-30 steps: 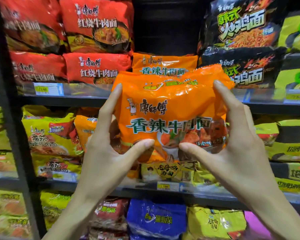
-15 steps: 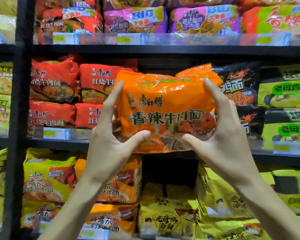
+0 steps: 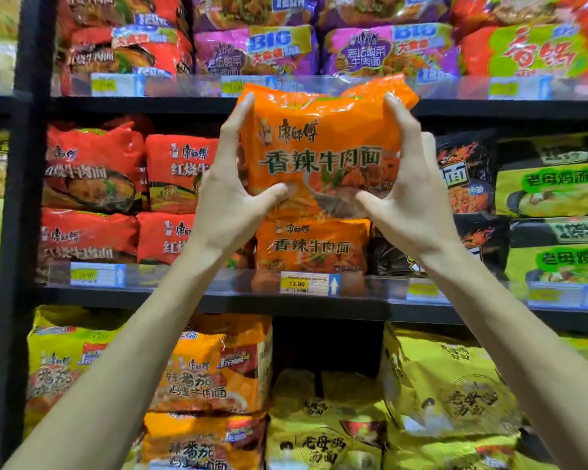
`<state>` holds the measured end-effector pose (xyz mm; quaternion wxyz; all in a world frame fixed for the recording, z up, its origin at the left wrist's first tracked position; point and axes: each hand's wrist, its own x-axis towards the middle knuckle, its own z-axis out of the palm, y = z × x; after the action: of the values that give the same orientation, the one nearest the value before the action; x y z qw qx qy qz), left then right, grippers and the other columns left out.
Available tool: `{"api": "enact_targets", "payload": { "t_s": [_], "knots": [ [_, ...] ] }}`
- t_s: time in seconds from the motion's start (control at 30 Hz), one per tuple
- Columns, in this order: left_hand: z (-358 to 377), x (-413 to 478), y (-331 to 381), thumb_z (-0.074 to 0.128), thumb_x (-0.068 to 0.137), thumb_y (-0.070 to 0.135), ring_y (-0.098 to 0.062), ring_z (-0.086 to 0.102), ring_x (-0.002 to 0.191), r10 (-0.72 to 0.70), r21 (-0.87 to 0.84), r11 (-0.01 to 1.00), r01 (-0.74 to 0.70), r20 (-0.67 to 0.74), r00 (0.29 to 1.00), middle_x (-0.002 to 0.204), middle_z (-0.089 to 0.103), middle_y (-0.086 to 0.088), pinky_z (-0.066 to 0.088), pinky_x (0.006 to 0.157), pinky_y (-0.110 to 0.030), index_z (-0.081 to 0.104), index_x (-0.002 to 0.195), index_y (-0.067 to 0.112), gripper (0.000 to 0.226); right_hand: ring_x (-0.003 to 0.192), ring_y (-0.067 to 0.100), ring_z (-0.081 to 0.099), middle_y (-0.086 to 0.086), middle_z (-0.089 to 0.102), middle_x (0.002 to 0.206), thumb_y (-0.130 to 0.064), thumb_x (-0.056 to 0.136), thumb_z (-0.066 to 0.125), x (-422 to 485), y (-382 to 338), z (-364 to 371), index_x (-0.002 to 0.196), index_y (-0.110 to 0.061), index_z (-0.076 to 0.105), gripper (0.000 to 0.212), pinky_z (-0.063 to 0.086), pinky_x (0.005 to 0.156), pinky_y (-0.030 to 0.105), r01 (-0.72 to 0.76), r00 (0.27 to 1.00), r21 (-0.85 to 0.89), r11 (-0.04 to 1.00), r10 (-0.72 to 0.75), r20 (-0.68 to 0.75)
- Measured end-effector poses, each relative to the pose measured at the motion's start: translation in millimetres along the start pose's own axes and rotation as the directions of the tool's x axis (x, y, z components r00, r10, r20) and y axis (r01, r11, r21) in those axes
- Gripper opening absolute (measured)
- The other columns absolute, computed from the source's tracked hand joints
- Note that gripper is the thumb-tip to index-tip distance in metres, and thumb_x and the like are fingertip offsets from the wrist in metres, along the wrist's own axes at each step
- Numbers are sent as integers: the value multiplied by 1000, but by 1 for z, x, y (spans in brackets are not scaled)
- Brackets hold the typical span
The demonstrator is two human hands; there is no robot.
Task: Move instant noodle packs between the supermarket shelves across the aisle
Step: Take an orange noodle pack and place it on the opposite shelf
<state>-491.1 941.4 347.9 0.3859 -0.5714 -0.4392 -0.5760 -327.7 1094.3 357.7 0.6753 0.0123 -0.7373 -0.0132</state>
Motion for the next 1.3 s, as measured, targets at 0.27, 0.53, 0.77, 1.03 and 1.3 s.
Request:
{"api": "enact_targets", "payload": {
  "t_s": [0.27,0.53,0.77,1.03,1.3],
  "knots": [
    [25,16,-41,81,84,18,-1,67,102,26,40,999,-26,-19,999,120,51,39,56,97,-31,23,156,23,92,97,25,53,12,40,118,-2,74,75,14,38,41,151,-33,13,103,56,72,40,32,998,-69,997,-35,-50],
    [39,10,-86,79,85,3,-15,67,86,79,178,981,-75,-14,997,130,62,-18,58,73,-18,19,145,28,89,75,27,58,18,34,128,7,76,77,3,53,79,149,-37,16,104,60,61,40,-37,998,-88,995,33,-52],
    [44,2,-90,69,84,-6,-18,69,102,-35,136,990,33,6,999,143,56,-9,61,88,-40,19,153,35,94,85,29,61,17,40,125,8,78,70,-5,59,85,154,-33,12,104,58,70,38,-115,993,-58,992,115,-14],
    [42,26,-96,61,101,28,-22,57,131,-141,207,973,105,166,976,154,47,-2,44,110,-36,3,163,25,84,113,35,58,17,50,130,-26,86,75,9,61,90,157,-26,12,94,47,92,42,-202,978,-109,973,207,35],
    [47,31,-104,57,101,28,-24,47,142,-207,281,949,143,214,954,162,37,-3,35,113,-31,-5,163,23,87,119,35,54,17,43,136,-35,89,68,12,57,92,157,-27,10,90,49,97,47,-253,958,-180,951,272,91]
  ]
}}
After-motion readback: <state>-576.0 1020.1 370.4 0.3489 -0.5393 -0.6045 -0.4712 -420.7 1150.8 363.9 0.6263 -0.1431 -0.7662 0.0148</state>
